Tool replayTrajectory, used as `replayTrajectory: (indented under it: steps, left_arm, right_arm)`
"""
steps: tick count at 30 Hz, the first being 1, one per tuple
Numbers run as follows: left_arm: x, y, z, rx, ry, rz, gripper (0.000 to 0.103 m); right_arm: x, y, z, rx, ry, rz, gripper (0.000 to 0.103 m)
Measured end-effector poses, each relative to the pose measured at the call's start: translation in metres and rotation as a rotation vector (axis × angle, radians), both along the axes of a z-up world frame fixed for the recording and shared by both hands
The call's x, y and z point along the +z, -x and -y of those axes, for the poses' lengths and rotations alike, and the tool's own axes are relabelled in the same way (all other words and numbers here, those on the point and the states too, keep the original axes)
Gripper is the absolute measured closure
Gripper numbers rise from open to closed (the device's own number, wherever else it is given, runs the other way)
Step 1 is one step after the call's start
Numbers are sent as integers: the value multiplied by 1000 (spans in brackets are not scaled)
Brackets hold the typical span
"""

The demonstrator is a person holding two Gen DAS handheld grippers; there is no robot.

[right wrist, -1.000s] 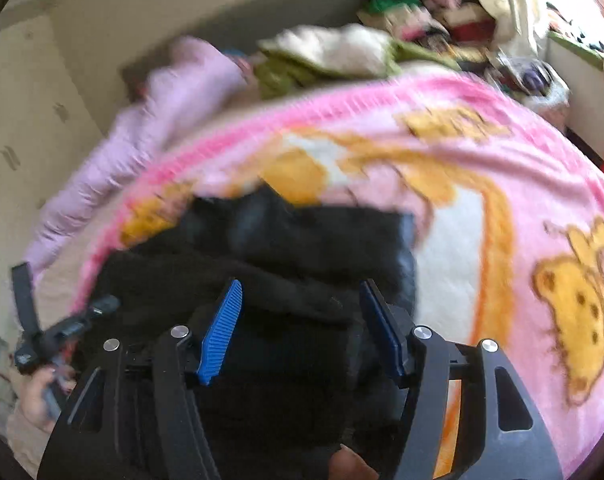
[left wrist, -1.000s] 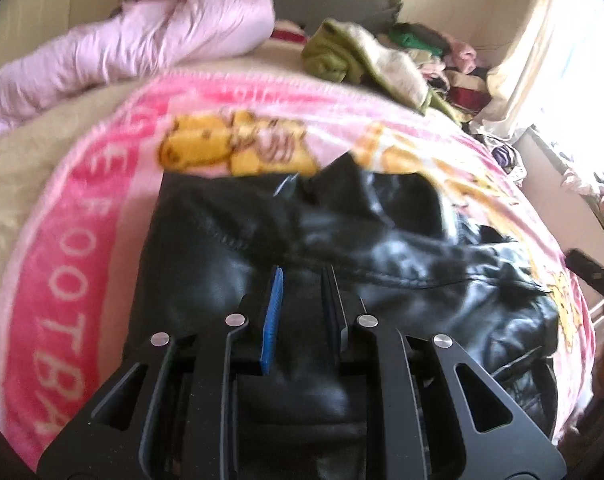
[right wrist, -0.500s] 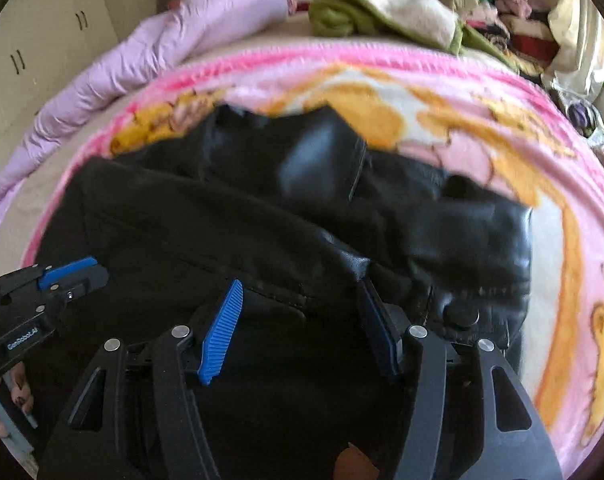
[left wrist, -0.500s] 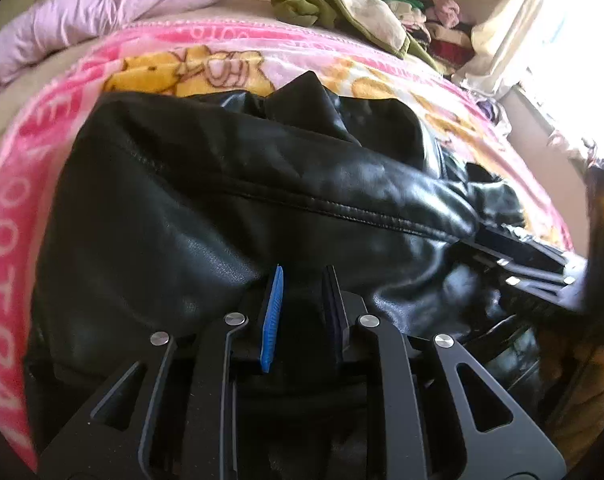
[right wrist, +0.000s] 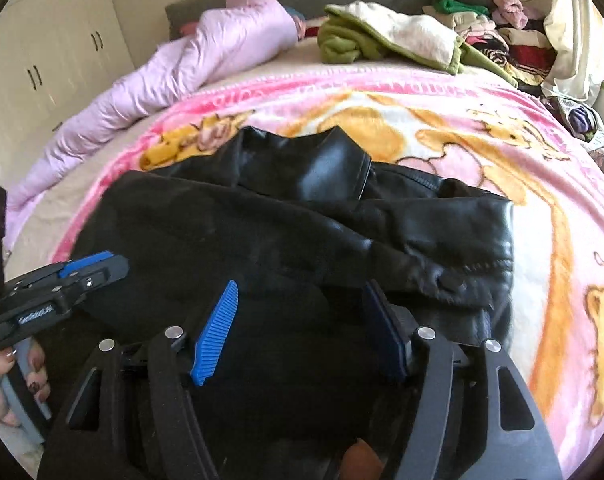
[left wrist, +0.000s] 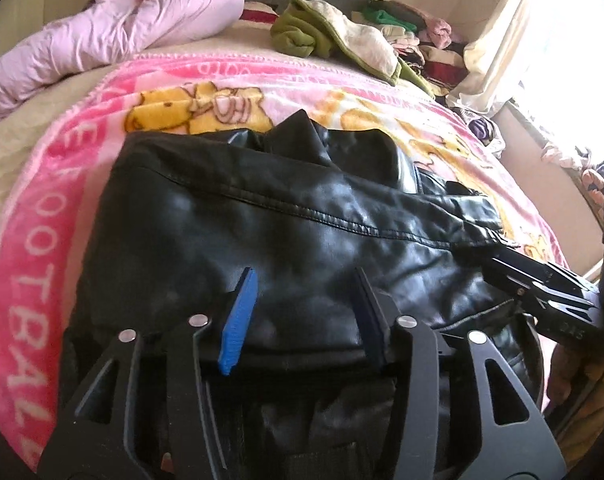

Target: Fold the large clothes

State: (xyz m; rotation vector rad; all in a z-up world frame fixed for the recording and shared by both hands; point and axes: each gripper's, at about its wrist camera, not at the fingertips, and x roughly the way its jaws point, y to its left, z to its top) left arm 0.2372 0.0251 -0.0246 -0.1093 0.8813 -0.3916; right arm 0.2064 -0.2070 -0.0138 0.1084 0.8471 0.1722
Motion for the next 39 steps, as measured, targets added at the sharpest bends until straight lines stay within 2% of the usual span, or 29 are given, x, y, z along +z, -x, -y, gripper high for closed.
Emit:
replayTrajectory:
  steps: [5, 7, 9, 10, 11, 12, 17, 23, 27, 30, 36, 39]
  left_arm:
    - [1, 7, -3, -5, 1, -4, 61]
    - [-1, 10, -4, -9, 2, -11, 62]
    - [-3, 13, -3, -15, -9, -18, 67]
    - [-5, 14, -2, -22, -11, -26, 78]
    - [-7, 16, -1, -28, -14, -34, 84]
    - [-11, 17, 0, -30, -23, -43, 86]
    - [-23, 19, 2, -32, -39, -75, 86]
    - [-29, 21, 3, -33, -49, -74, 86]
    - [-28, 20, 2, -31, -46, -75, 86]
    - [-26, 21, 3, -27, -53, -73, 86]
    - [-22, 25, 3, -21, -55, -69, 86]
    - [-19, 26, 3, -18, -38, -71, 82]
  right_arm:
    - [7, 20, 2, -12, -1, 21, 39]
    - [9, 27, 3, -19, -6, 33, 36]
    - [10, 32, 3, -13, -3, 43, 36]
    - [10, 34, 2, -5, 1, 45, 36]
    - [11, 37, -1, 12, 0, 45, 38]
    - [11, 38, -3, 25, -2, 45, 46]
    - [5, 43, -15, 62, 15, 23, 58]
    - [-18, 41, -12, 23, 45, -66, 59]
    - [-34, 41, -7, 5, 18, -120, 59]
    - [-39, 40, -6, -6, 2, -122, 59]
    - [-27, 46, -5, -11, -20, -88, 57]
    - [-20, 52, -3, -9, -35, -65, 54]
